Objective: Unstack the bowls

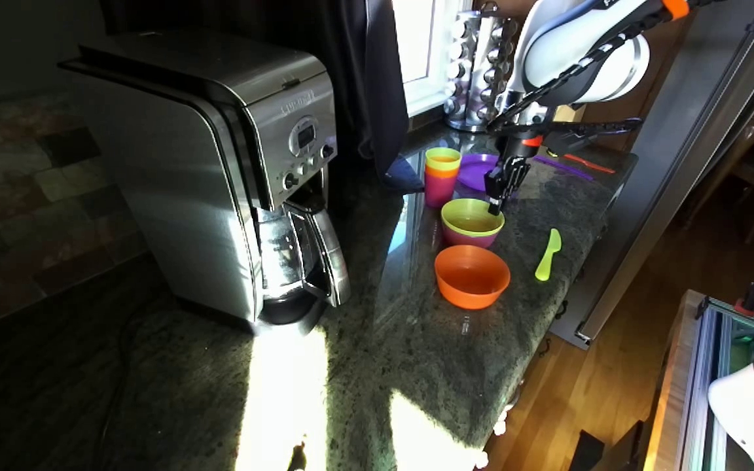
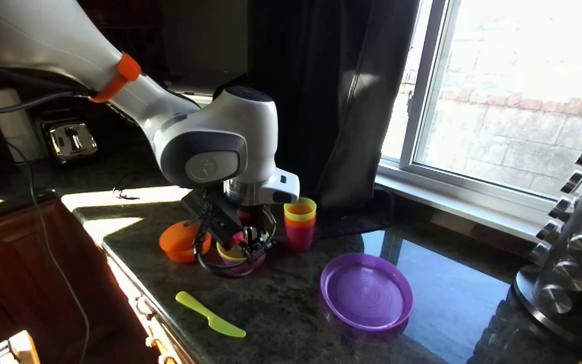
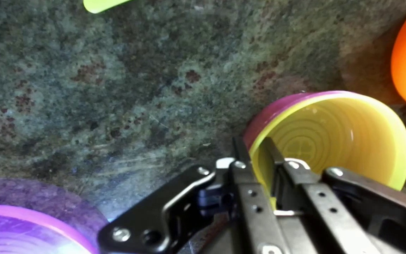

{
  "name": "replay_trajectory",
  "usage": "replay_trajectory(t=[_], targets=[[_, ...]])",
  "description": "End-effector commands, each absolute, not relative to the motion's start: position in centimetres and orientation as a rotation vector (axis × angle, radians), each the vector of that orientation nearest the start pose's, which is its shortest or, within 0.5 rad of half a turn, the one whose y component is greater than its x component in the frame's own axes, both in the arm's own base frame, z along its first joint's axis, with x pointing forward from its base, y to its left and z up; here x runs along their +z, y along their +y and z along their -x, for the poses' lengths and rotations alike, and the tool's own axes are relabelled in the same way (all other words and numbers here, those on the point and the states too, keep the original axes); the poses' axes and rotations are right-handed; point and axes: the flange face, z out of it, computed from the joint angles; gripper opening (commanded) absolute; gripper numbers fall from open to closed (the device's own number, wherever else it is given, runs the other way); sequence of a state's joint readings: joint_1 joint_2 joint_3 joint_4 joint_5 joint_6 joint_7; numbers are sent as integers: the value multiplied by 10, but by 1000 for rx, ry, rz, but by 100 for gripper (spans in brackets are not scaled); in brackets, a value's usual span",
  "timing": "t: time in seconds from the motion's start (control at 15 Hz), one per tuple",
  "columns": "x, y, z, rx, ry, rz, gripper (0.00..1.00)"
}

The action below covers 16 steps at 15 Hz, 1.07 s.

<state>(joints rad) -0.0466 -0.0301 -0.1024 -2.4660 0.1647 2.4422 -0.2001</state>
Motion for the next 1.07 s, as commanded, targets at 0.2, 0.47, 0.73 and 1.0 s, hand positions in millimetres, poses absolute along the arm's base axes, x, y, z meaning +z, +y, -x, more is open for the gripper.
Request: replay_trajectory(t=[0.2,0.47,0.73,1.0], targets=[[300,-73,-475,8,193,3028,1],[306,-75,-472,-8,213,3029,1],[315,-74,-468,-33,196,3023,1],[319,-74,-469,-46,194,3025,1]])
